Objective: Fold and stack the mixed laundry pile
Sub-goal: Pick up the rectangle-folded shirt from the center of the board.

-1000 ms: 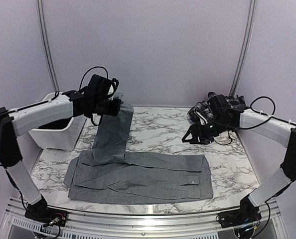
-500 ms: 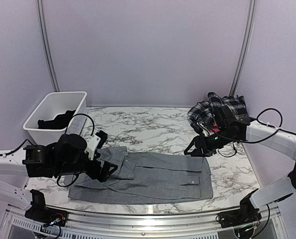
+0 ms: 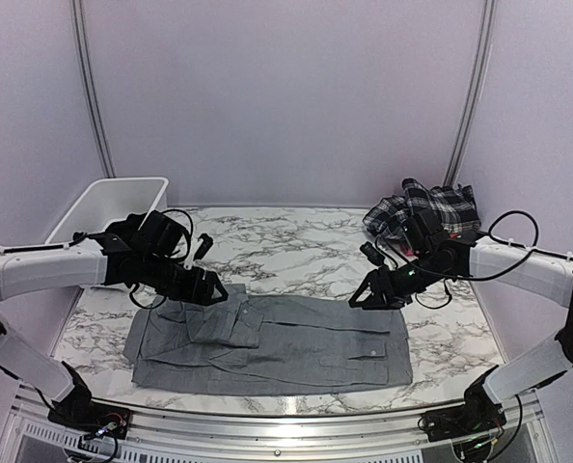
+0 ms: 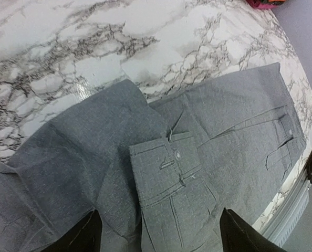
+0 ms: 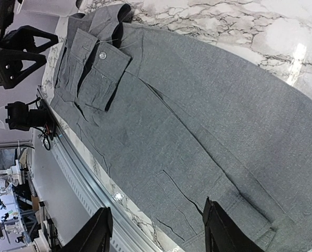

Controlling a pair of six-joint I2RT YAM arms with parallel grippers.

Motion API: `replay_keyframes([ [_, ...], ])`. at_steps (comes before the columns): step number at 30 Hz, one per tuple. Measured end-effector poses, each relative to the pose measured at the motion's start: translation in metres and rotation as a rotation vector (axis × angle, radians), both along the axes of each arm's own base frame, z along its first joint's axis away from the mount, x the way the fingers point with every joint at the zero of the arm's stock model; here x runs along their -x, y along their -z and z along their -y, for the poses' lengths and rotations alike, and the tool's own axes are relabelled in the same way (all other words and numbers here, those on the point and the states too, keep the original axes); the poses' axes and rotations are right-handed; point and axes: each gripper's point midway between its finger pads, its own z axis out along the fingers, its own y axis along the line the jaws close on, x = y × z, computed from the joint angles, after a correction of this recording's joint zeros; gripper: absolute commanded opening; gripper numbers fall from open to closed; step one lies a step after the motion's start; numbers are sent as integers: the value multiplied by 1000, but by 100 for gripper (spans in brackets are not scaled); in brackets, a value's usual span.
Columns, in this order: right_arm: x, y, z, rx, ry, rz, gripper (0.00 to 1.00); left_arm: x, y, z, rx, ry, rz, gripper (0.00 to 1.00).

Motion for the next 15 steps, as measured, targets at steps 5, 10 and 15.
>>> replay_keyframes([
  [5, -3, -4, -1, -4, -2, 12, 55, 5, 37, 3, -9, 21, -147, 77],
  [10, -4, -5, -2, -4, -10, 21, 55, 10, 53, 8, -13, 56, -216, 48],
  [15, -8, -9, -4, -3, -20, 38, 55, 11, 44, 19, 26, 122, -203, 0],
])
